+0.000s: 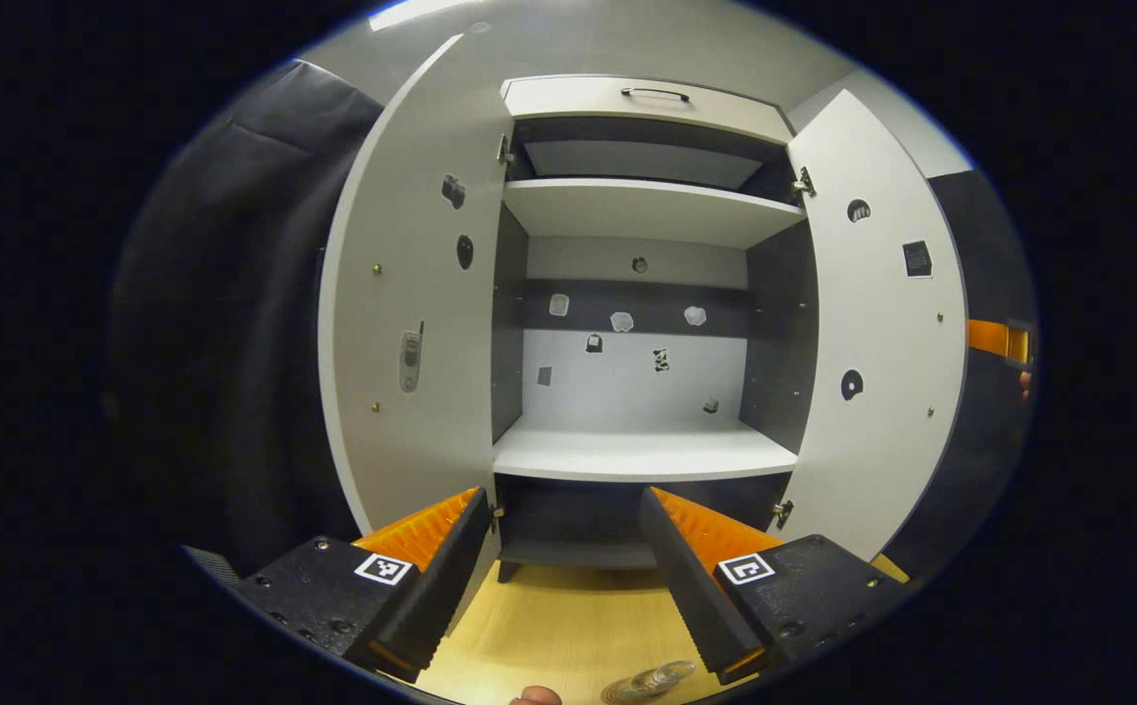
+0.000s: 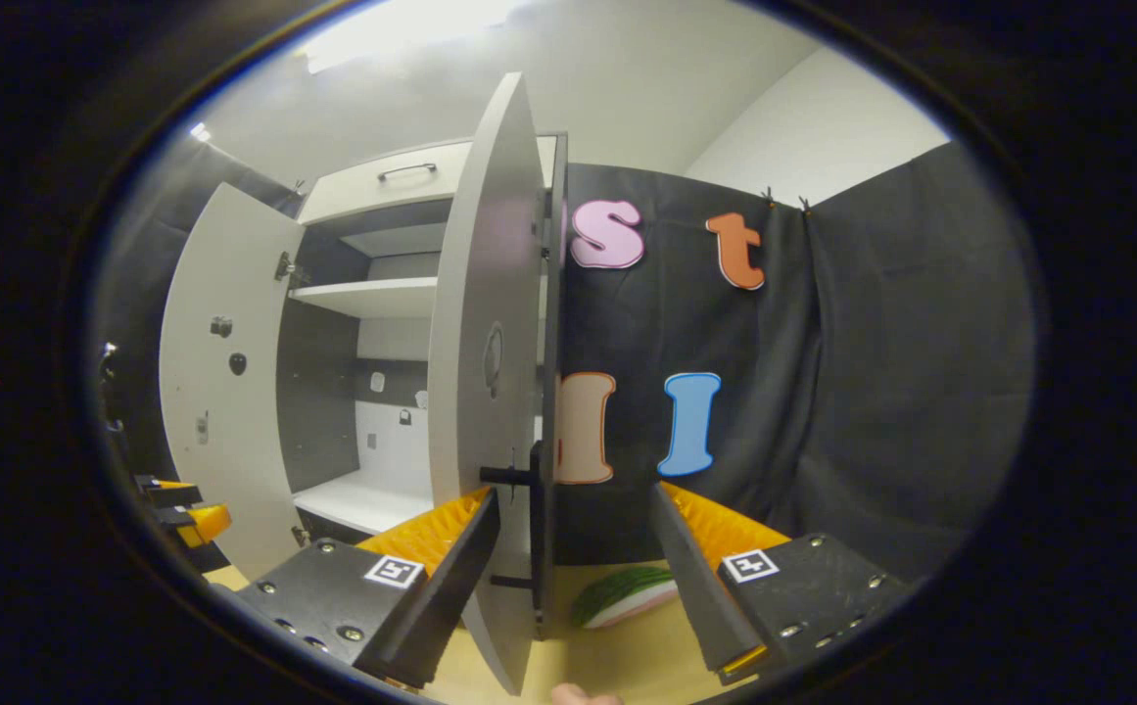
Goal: Grasp the bottle in the cabinet with the left hand and place it on the coaster, then close the right door with the right hand and the left door with the left hand.
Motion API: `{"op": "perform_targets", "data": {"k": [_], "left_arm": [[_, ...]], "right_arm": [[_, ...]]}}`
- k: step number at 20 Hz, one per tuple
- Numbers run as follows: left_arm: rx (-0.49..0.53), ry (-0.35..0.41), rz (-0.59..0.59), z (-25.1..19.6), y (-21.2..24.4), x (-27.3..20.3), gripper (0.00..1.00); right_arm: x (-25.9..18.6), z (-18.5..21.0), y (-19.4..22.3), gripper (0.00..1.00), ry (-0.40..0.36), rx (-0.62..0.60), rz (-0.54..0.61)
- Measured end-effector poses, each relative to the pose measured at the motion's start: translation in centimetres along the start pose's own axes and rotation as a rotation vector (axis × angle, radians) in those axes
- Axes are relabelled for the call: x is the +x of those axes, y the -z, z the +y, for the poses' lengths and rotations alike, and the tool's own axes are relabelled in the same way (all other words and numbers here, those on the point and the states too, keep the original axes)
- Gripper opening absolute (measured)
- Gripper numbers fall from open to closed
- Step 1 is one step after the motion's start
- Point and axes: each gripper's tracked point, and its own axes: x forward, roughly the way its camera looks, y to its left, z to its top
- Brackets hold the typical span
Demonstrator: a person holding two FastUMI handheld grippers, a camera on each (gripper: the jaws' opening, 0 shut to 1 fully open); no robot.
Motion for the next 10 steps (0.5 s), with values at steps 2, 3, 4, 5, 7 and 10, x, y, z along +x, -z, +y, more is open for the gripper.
{"op": "perform_targets", "data": {"k": [2, 3, 4, 5, 7, 10], "left_arm": [[-0.014, 0.008, -0.01, 0.6, -1.0, -0.2, 0.98], [-0.022, 0.007, -0.014, 1.1, -1.5, -0.4, 0.98], [-0.028, 0.003, -0.02, 1.6, -1.9, -0.5, 0.95], [-0.03, -0.001, -0.025, 2.1, -2.3, -0.7, 0.98], [-0.029, 0.0, -0.045, 2.9, -3.0, -0.8, 0.98], [-0.016, -0.027, -0.046, 5.1, -3.1, -0.3, 0.98]], "right_arm": [[0.2, 1.7, 0.1, 0.92, -0.024, 0.004, 0.005], [0.4, 2.7, 0.1, 0.92, -0.036, 0.005, 0.005], [0.5, 3.7, 0.1, 0.92, -0.049, 0.006, 0.005], [0.6, 4.6, 0.1, 0.95, -0.062, 0.006, 0.005], [1.1, 6.2, 0.2, 0.92, -0.083, 0.006, 0.01], [1.5, 8.1, 0.6, 0.95, -0.113, 0.009, 0.02]]}}
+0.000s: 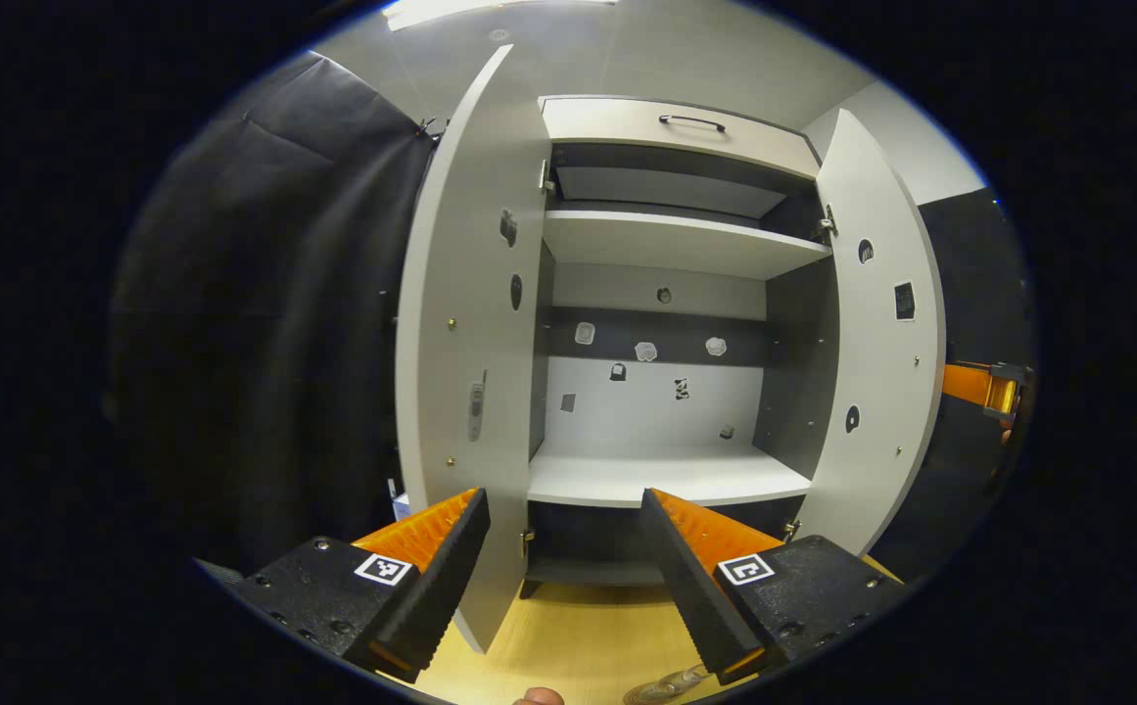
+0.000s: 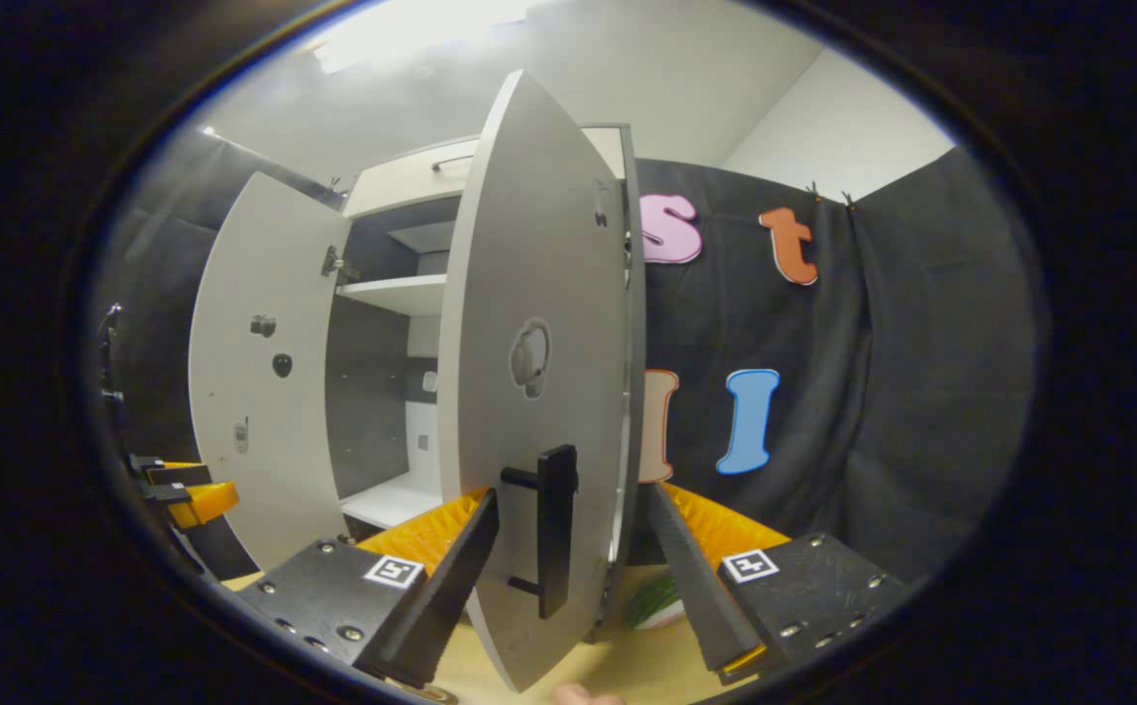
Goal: Grasp the bottle in the cabinet with the left hand and place it on the coaster, then close the right door with the right hand and the left door with the left hand.
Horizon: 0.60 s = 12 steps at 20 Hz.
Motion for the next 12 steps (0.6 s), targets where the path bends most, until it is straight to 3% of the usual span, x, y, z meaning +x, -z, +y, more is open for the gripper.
{"op": "perform_targets", "data": {"k": [7, 12], "left_arm": [[0.005, -0.055, 0.003, 2.9, 0.0, -1.2, 0.98], [0.001, -0.086, -0.005, 4.4, -0.4, -1.3, 0.98]], "right_arm": [[1.7, 2.9, 0.3, 0.95, -0.041, 0.002, 0.016], [2.6, 6.9, 0.9, 0.95, -0.137, 0.021, 0.039]]}}
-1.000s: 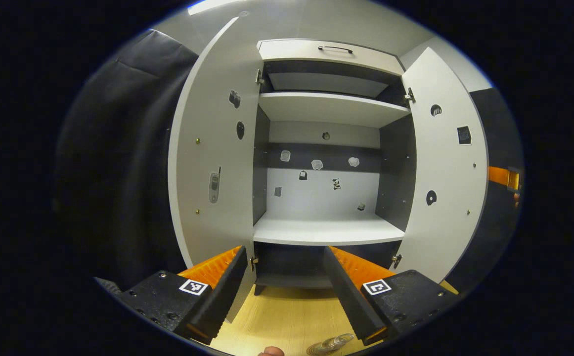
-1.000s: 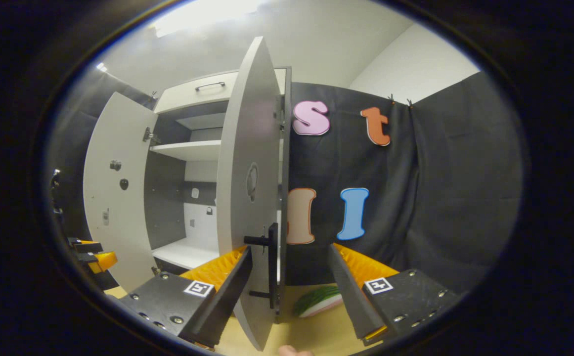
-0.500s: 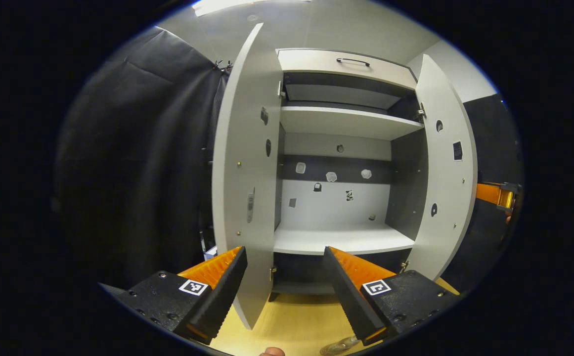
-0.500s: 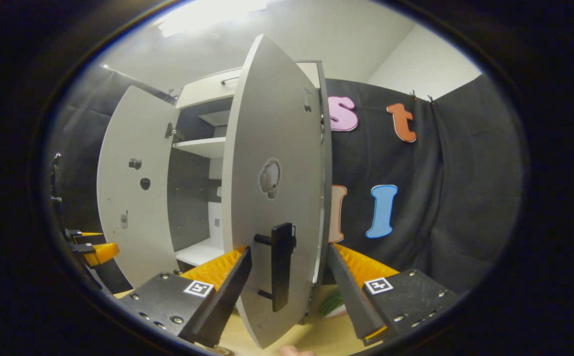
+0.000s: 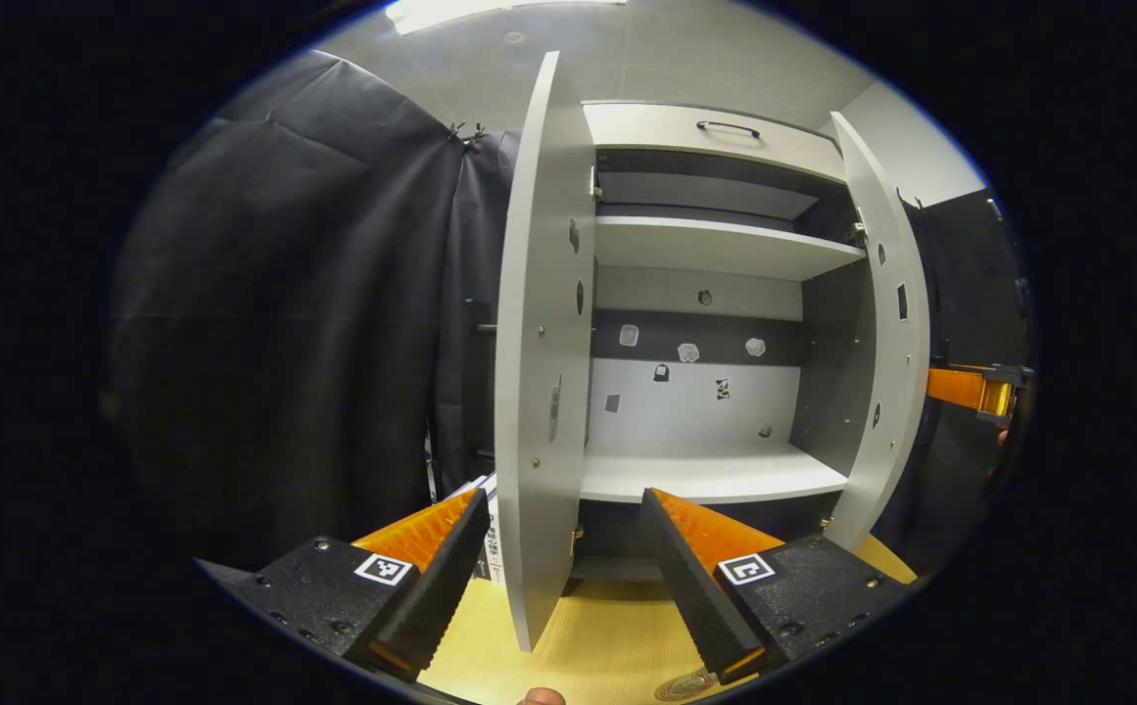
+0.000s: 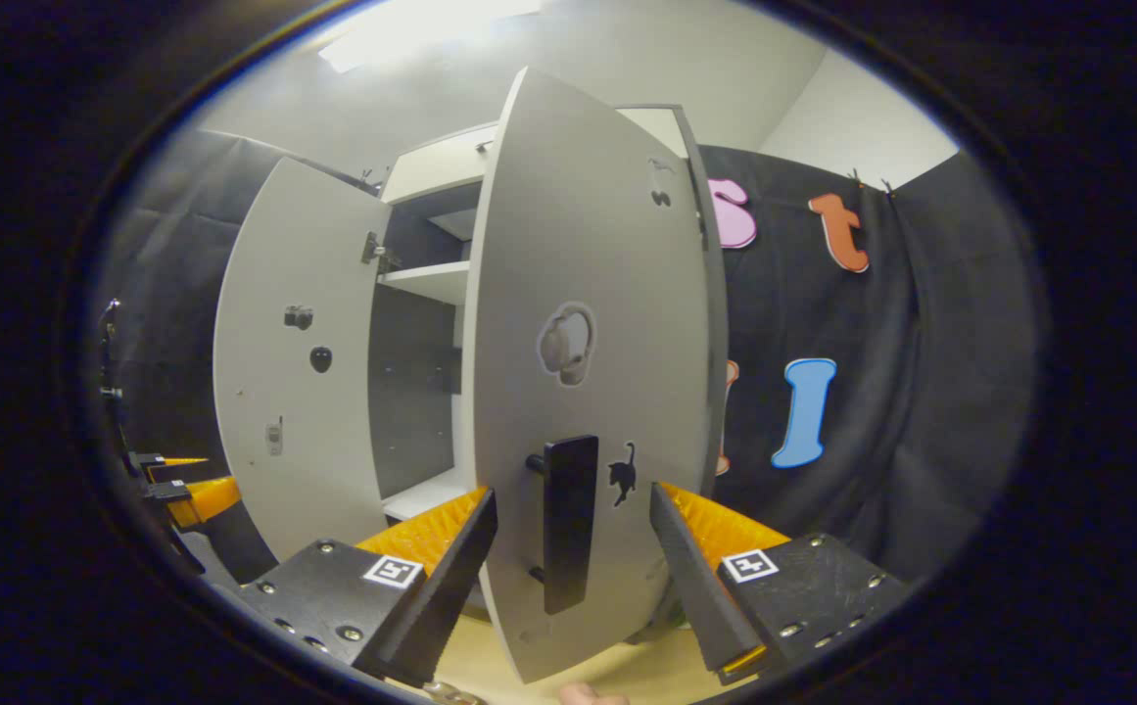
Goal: Grasp the bottle in the cabinet with the left hand and place it on the coaster, then close the right door with the right hand and the left door with the left hand.
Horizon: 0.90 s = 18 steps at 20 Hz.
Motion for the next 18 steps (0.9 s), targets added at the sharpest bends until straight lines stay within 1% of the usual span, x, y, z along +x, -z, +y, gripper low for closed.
{"op": "perform_targets", "data": {"k": [1, 2, 3, 4, 5, 6, 7, 8, 9, 12, 13, 14, 15, 16, 18], "left_arm": [[0.001, -0.009, 0.0, 0.2, -0.2, -1.3, 0.98], [0.003, -0.019, 0.0, 0.7, -0.2, -1.4, 0.98], [0.005, -0.029, -0.001, 1.1, -0.3, -1.5, 0.98], [0.007, -0.04, -0.002, 1.6, -0.3, -1.7, 0.98], [0.008, -0.049, -0.001, 2.1, -0.3, -1.8, 0.95], [0.007, -0.058, 0.0, 2.4, -0.2, -2.0, 0.98], [0.006, -0.067, 0.001, 2.7, -0.1, -2.0, 0.98], [0.004, -0.075, 0.003, 3.0, -0.2, -1.9, 0.95], [0.002, -0.082, 0.004, 3.4, -0.1, -2.0, 0.98], [-0.01, -0.098, 0.006, 4.7, 0.0, -2.2, 0.98], [-0.011, -0.104, 0.007, 5.1, -0.1, -2.2, 0.95], [-0.01, -0.11, 0.006, 5.4, -0.1, -2.2, 0.95], [-0.01, -0.112, 0.006, 5.7, -0.1, -2.2, 0.95], [-0.009, -0.113, 0.006, 5.8, -0.1, -2.1, 0.95], [0.002, -0.114, 0.01, 6.3, 0.0, -1.9, 0.95]], "right_arm": [[0.2, 0.8, 0.0, 0.95, -0.016, 0.008, 0.002], [0.5, 1.5, 0.0, 0.98, -0.03, 0.013, 0.002], [0.7, 2.1, 0.0, 0.98, -0.042, 0.017, 0.001], [0.8, 2.6, -0.1, 0.95, -0.054, 0.021, 0.001], [0.9, 3.1, 0.0, 0.95, -0.066, 0.024, 0.003], [1.0, 3.4, 0.1, 0.92, -0.073, 0.026, 0.004], [1.1, 3.7, 0.1, 0.92, -0.079, 0.028, 0.005], [1.1, 4.0, 0.2, 0.95, -0.083, 0.03, 0.007], [1.2, 4.2, 0.2, 0.95, -0.085, 0.031, 0.008], [1.2, 4.7, 0.3, 0.95, -0.086, 0.033, 0.007], [1.2, 4.8, 0.2, 0.95, -0.085, 0.035, 0.007], [1.2, 4.8, 0.3, 0.93, -0.084, 0.036, 0.007], [1.2, 4.9, 0.3, 0.95, -0.082, 0.037, 0.007], [1.1, 5.0, 0.3, 0.92, -0.079, 0.037, 0.009], [1.1, 5.1, 0.4, 0.92, -0.074, 0.035, 0.011]]}}
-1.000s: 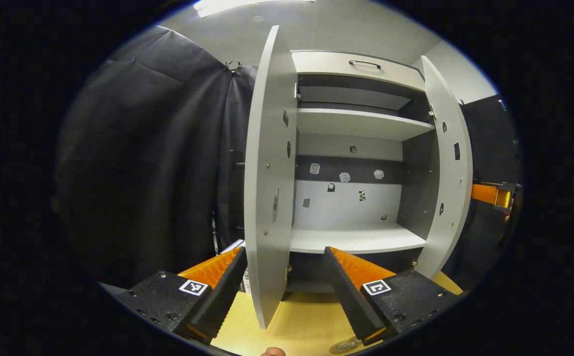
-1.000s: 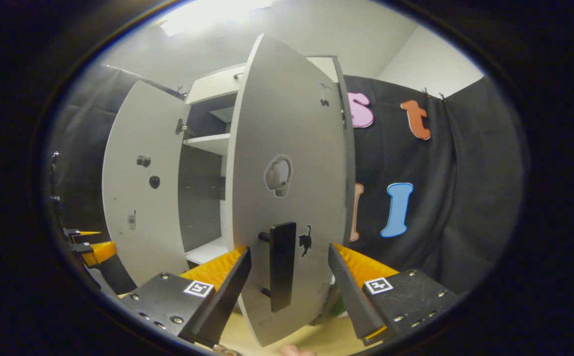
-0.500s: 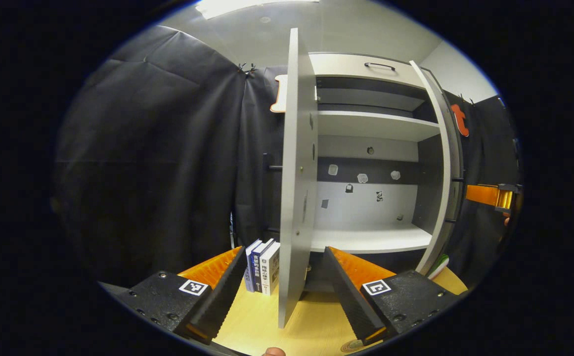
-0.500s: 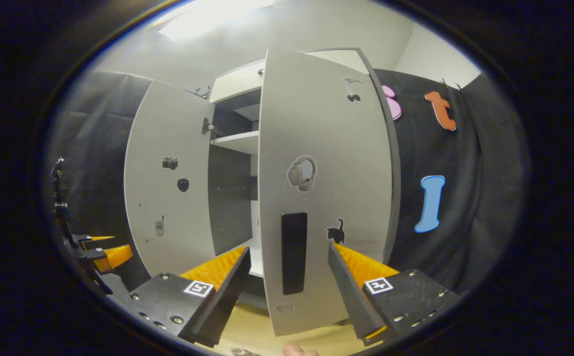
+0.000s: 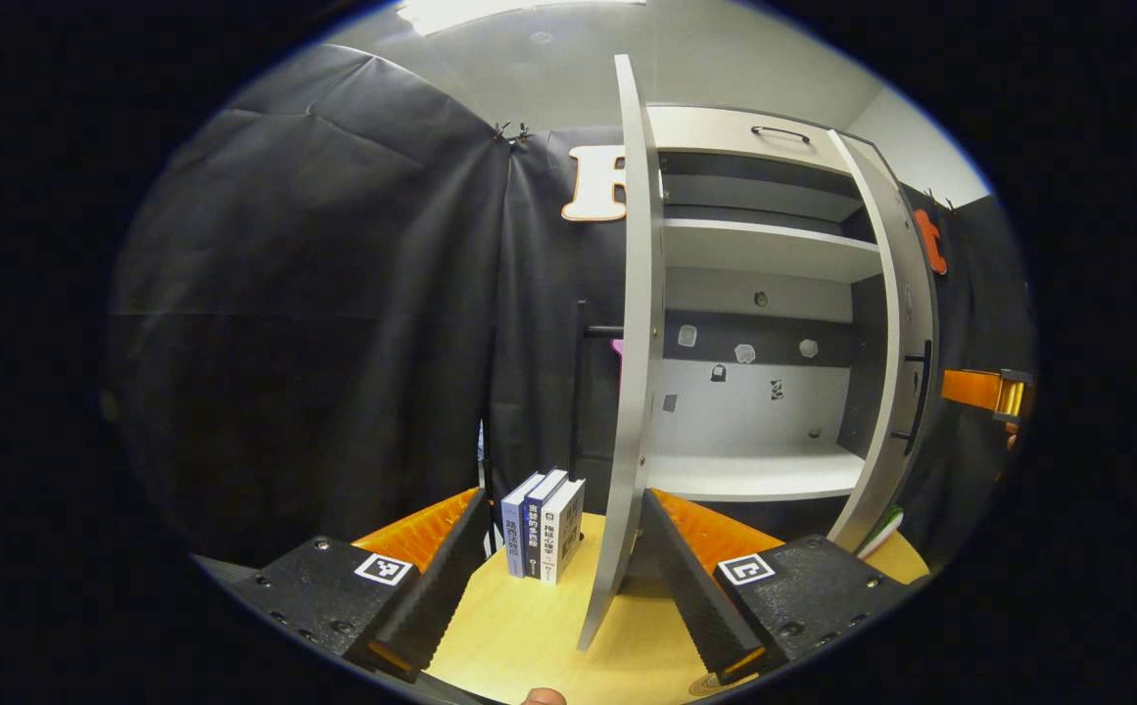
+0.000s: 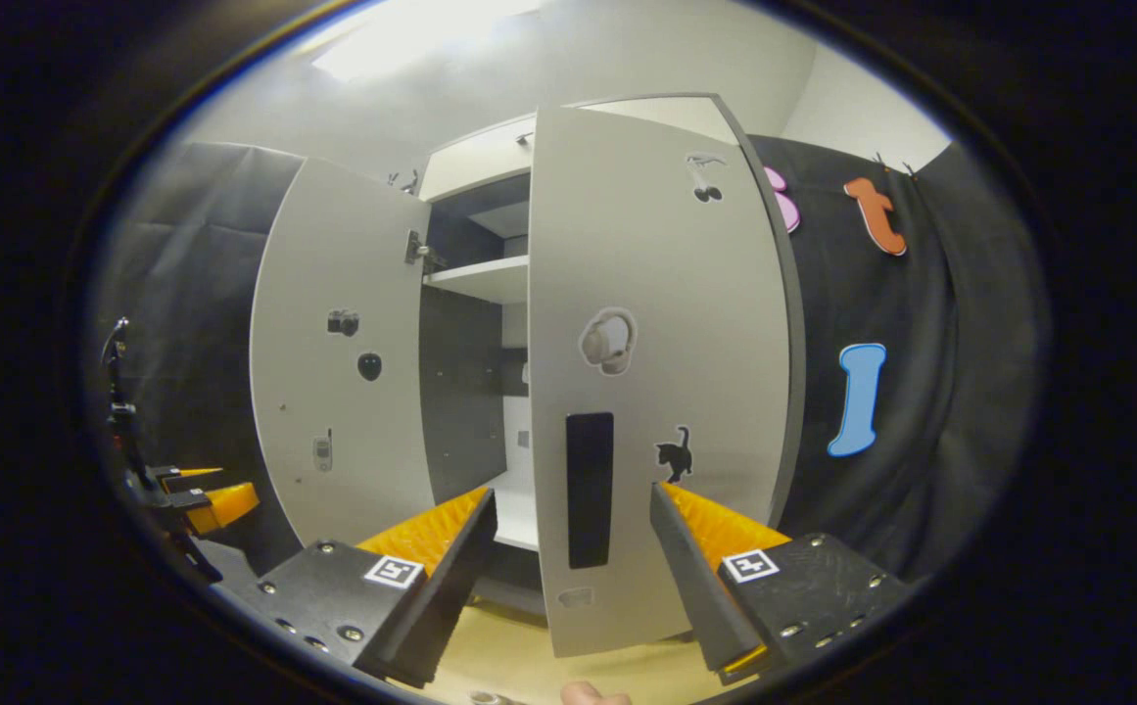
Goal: Grasp the bottle in the cabinet with the left hand and place it on the coaster, then close the right door with the right hand and the left door with the left hand.
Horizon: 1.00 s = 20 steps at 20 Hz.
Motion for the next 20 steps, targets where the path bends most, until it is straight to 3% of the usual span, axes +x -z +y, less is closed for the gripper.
{"op": "perform_targets", "data": {"k": [20], "left_arm": [[0.023, -0.009, 0.016, 2.0, 1.1, 4.4, 0.98]], "right_arm": [[-0.9, -1.9, 0.7, 0.96, 0.115, -0.022, -0.013]]}}
